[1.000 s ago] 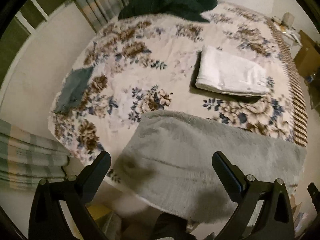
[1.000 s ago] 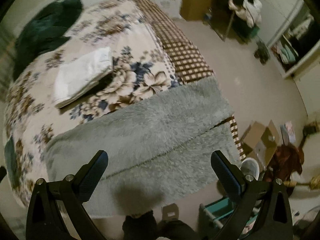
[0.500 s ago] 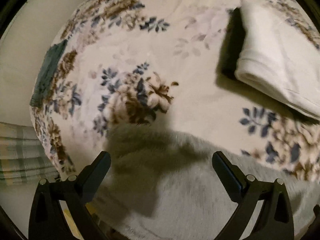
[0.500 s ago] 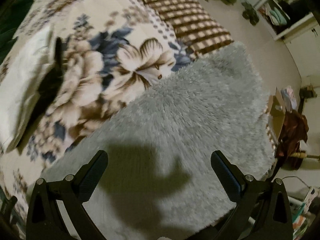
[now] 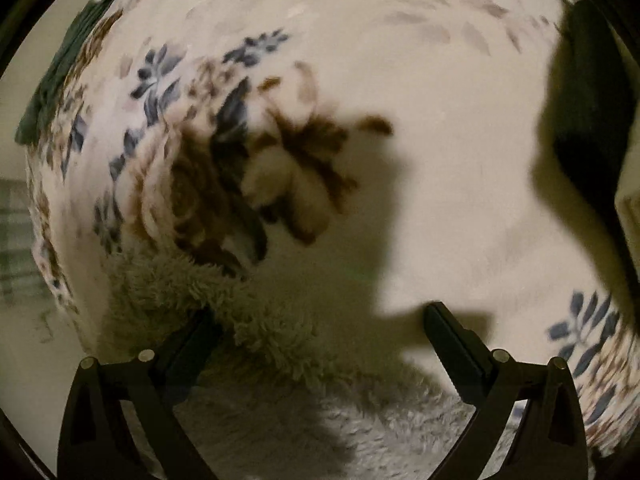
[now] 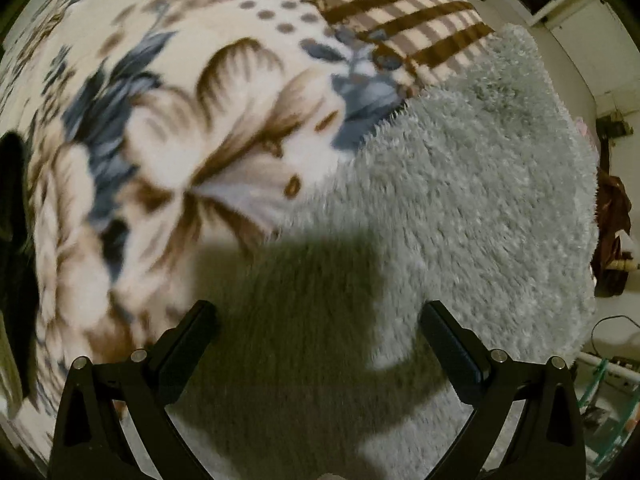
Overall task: Fold towel
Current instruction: 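Lower both grippers toward the grey fleece edge at the bed foot, then grasp the grey fleece edge with the left gripper while the right gripper grasps it too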
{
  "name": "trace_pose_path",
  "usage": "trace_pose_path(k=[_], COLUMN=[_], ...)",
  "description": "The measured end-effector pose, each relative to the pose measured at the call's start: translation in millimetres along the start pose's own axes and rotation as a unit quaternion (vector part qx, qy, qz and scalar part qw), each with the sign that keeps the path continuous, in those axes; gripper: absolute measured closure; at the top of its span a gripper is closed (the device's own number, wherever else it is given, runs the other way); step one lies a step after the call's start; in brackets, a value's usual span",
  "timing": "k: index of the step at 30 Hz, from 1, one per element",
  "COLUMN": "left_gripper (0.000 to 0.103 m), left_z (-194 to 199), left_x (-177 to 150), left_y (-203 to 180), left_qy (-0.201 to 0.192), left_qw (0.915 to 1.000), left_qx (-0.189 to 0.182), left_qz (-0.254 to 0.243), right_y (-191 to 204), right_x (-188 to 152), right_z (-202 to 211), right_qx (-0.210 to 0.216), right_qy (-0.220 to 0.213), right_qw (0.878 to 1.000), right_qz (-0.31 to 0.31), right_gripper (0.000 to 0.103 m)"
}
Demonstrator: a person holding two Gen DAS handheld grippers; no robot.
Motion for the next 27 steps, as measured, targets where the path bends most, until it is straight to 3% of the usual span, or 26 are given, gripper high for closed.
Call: trace_pose_path(k=[2, 4, 6, 7, 10, 12, 14, 21, 27], left_gripper=[0.025, 0.058, 0.083, 0.090, 0.096, 0.097, 0.097, 0.097, 0.099], left_z=[5, 13, 20, 24, 35, 47, 61, 125, 162], left_x=[-1, -3, -5, -7, -12, -20, -30, -88, -164], left_y=[4, 7, 12, 16, 32, 44, 53, 104, 176], left_qy=[-0.013, -0.025, -0.032, -0.036, -0.044, -0.053, -0.064, -0.112, -0.151], left_qw=[0.9998, 0.9995, 0.9992, 0.9989, 0.9977, 0.9966, 0.9955, 0.9887, 0.9830], left_qx=[-0.010, -0.012, -0.008, -0.012, -0.033, -0.049, -0.058, -0.094, -0.087], left_qz=[0.011, 0.018, 0.021, 0.027, 0.040, 0.041, 0.039, 0.032, 0.058], right_y=[2, 4, 6, 6, 2, -1, -8, -38, -127], right_x=[3, 3, 1, 0, -6, -12, -22, -60, -86], right_z=[-4, -6, -5, -3, 6, 14, 29, 104, 134], right_qx=[0.003, 0.009, 0.018, 0.022, 0.033, 0.037, 0.053, 0.101, 0.131], right_qy=[0.004, 0.011, 0.015, 0.016, 0.016, 0.016, 0.011, -0.033, -0.046], right_qw=[1.000, 1.000, 1.000, 1.000, 0.999, 0.999, 0.999, 0.994, 0.989], right_qz=[-0.005, -0.006, -0.008, -0.007, -0.001, -0.002, 0.000, 0.025, 0.053], right_gripper=[0.000, 0.000, 0.003, 0.006, 0.036, 0.073, 0.087, 0.092, 0.092])
Point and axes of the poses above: each gripper's, at about its wrist camera, not at the fingertips, and z roughly against the way its jaws point, y to its left, x to its top, the point moved 2 cm from there along -z, roughly the way its jaws point, and after that the axes turned 1 degree about y, right-handed, at the moved point
